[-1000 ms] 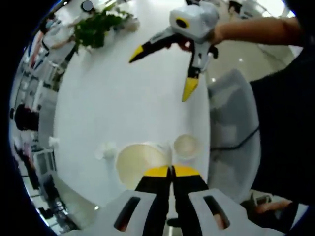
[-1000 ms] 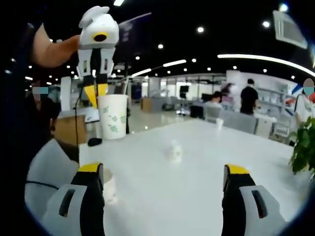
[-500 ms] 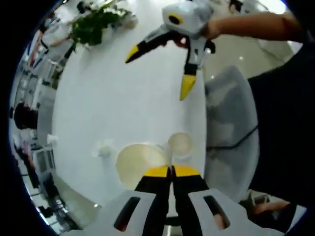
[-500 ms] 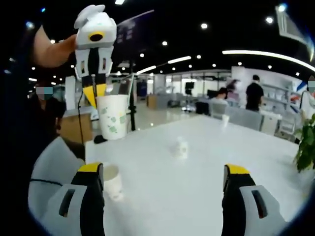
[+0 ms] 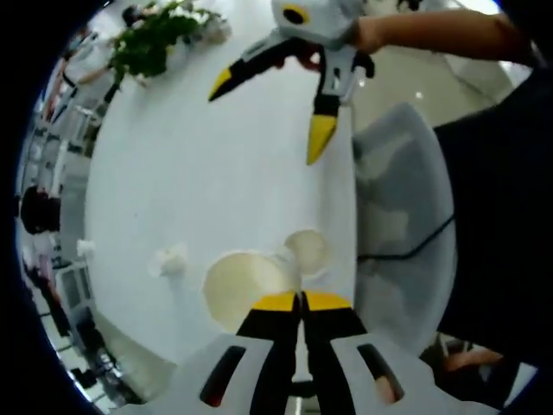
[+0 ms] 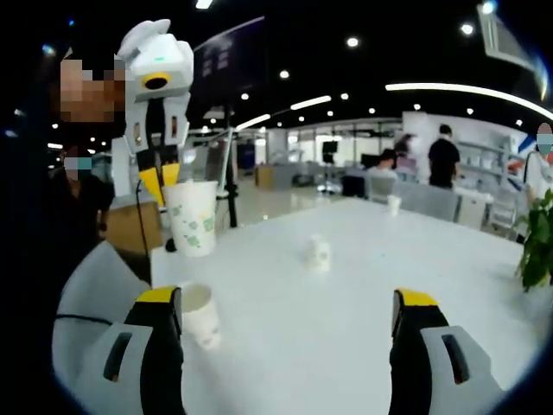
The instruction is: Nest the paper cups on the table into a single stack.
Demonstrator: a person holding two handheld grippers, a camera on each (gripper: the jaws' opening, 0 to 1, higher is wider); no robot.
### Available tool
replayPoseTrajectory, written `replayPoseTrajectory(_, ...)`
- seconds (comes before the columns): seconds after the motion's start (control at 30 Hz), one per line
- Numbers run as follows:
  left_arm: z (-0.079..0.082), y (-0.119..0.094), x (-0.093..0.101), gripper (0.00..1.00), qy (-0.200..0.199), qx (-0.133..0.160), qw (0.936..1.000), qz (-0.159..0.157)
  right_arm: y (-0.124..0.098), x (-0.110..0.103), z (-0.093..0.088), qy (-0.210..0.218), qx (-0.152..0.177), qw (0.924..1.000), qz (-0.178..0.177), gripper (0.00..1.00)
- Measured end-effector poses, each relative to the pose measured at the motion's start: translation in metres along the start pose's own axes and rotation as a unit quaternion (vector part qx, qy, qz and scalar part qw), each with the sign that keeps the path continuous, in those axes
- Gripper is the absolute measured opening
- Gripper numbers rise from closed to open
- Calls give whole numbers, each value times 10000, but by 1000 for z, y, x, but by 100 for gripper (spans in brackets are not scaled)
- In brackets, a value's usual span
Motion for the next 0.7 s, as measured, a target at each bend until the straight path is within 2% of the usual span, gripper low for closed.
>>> replayPoseTrajectory(0.17,-2,5,5,0,292,-31,9995,-126,0,-2,0,51,19,10000,-16,100)
replayPoseTrajectory(0.4,-1,12,7,0,117,-70,9997,-191,0,-3,0,93,38,9999,-30,100)
replayPoseTrajectory(0.5,-4,16,8,0,193,-99,9996,-163,0,-4,0,115,41,9999,-26,100)
replayPoseTrajectory(0.6,-4,19,9,0,393,13,9992,-116,-1,-5,-1,139,32,9999,-25,100)
replayPoseTrajectory(0.7,-4,21,10,0,355,23,9993,-133,-1,-5,-2,165,30,9999,-40,100)
Point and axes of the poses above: the point that each gripper's makers call its tool centre point, and the gripper's own axes: y roughly forward along the fingers, x roughly to its right, z roughly out of its top, the point moved 10 cm from there along -y, roughly backward along the fingers, and after that the axes turned 8 degrees about -y, right-handed, at the moved point
